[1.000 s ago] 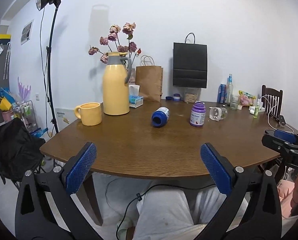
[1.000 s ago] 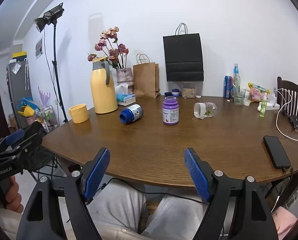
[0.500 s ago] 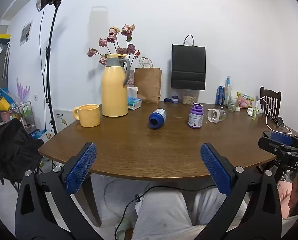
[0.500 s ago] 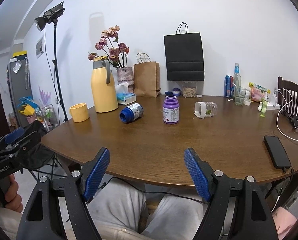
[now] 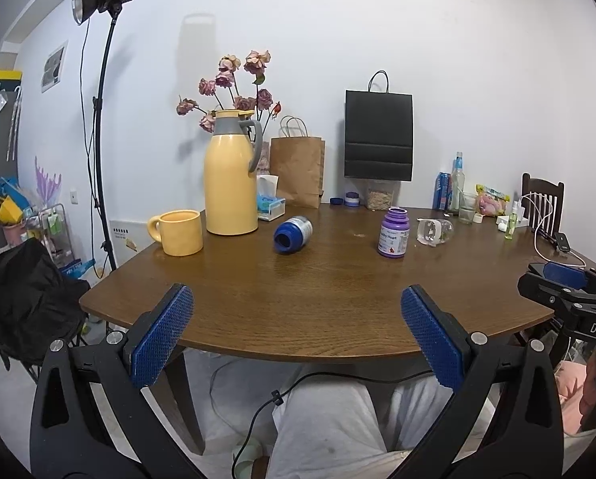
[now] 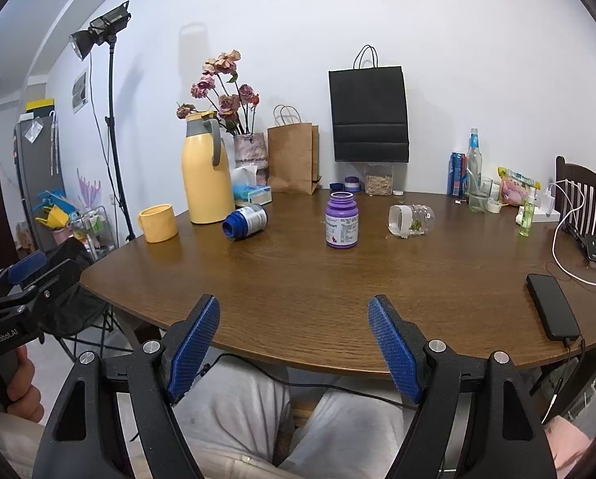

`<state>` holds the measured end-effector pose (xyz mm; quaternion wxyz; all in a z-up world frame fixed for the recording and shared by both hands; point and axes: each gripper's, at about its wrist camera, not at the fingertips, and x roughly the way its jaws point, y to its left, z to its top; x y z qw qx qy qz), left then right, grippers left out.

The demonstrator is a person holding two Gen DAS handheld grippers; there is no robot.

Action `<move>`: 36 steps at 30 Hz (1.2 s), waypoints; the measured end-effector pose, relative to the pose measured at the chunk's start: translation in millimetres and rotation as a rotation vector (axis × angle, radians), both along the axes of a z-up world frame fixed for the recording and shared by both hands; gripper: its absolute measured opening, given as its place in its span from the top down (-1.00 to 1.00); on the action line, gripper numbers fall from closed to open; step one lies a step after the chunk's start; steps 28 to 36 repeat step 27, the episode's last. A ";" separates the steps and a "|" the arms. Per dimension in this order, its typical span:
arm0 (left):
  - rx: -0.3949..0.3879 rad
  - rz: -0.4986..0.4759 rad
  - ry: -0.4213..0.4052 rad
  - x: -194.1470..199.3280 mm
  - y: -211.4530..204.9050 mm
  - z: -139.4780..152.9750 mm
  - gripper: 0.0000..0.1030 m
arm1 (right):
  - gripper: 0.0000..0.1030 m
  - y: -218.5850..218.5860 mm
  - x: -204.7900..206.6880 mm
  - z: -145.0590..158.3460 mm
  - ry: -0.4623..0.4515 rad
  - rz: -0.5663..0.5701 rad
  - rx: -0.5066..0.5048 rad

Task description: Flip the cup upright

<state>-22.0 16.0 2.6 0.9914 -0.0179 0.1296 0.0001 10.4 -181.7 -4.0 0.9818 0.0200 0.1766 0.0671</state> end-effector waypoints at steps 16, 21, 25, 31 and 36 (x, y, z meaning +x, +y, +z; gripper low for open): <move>-0.005 0.011 0.005 -0.5 -1.3 -2.0 -1.00 | -0.58 -0.7 1.0 0.2 0.004 0.004 0.000; -0.006 0.013 0.011 -0.1 -2.3 -3.2 -1.00 | -0.58 -2.8 3.1 -0.2 0.009 0.007 0.000; -0.006 0.014 0.010 -0.1 -3.1 -3.1 -1.00 | -0.58 -4.3 4.1 -1.8 0.013 0.010 0.000; -0.006 0.011 0.013 0.3 -3.5 -3.8 -1.00 | -0.58 -4.3 4.2 -2.1 0.013 0.011 0.001; -0.006 0.011 0.013 0.3 -3.5 -3.8 -1.00 | -0.58 -4.3 4.2 -2.1 0.013 0.011 0.001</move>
